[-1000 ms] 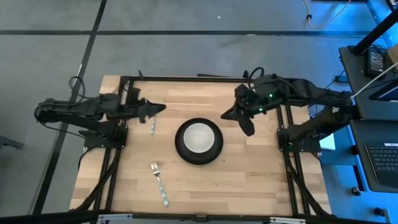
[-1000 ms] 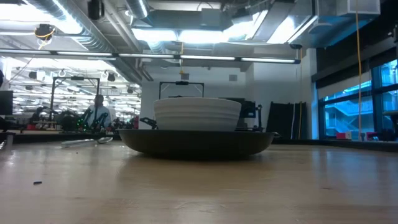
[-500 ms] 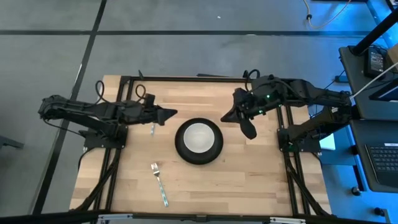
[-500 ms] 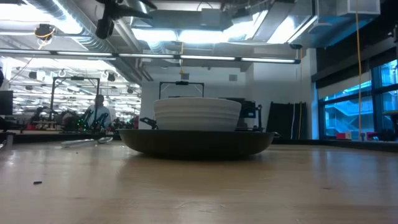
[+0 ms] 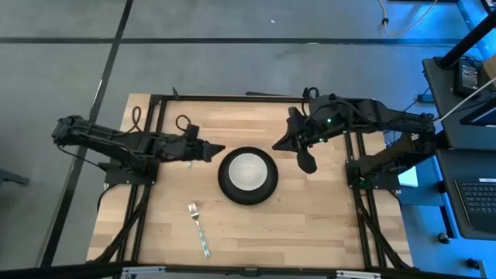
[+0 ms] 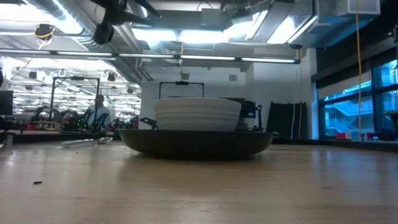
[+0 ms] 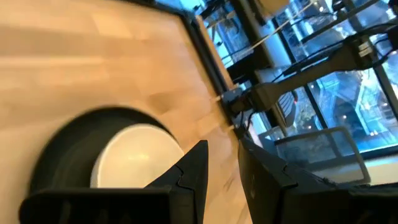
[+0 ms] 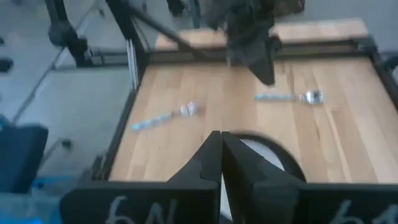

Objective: Set table place
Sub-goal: Put the fork to the left side of the plate

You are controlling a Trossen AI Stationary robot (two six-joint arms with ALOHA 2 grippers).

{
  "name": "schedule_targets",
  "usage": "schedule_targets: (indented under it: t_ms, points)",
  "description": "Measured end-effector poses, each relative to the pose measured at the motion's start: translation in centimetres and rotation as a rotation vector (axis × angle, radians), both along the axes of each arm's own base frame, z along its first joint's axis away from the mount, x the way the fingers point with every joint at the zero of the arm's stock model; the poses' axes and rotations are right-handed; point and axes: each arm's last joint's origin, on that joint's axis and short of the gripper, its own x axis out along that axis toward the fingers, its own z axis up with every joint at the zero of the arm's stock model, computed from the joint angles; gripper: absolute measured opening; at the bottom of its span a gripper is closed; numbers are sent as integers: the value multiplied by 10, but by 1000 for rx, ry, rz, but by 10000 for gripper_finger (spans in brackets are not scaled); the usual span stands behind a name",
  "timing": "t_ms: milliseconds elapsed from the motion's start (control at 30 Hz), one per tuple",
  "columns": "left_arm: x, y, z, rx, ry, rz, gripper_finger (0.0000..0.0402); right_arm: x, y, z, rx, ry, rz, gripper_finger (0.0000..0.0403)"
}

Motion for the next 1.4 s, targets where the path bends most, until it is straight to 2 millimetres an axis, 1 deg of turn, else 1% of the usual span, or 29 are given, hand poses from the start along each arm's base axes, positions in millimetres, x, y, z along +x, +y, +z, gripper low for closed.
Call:
schedule_targets:
  t_ms: [167,500,633,767,1000,1100,1233,1400]
  points:
    - [7,-12,-9,-19,36,-38,82,-2,3,-12,-35,83,27,11]
    - [3,-25,-14,-126,58,-52,82,-4,5,-13,-24,104,21,11]
    - [2,-29,-15,-122,62,-61,82,-4,5,-13,-21,111,19,14]
    - [1,-31,-15,-118,61,-60,82,-4,5,-13,-21,111,18,32]
    - [1,-31,-15,-117,60,-58,82,-4,4,-13,-1,116,2,93]
    - [1,-31,-15,-117,60,-58,82,-4,4,-14,0,117,2,113]
    - [1,-31,-14,-116,60,-58,82,-4,4,-14,44,128,-29,124]
    - [1,-31,-14,-148,51,-47,82,-5,4,-14,130,156,-90,118]
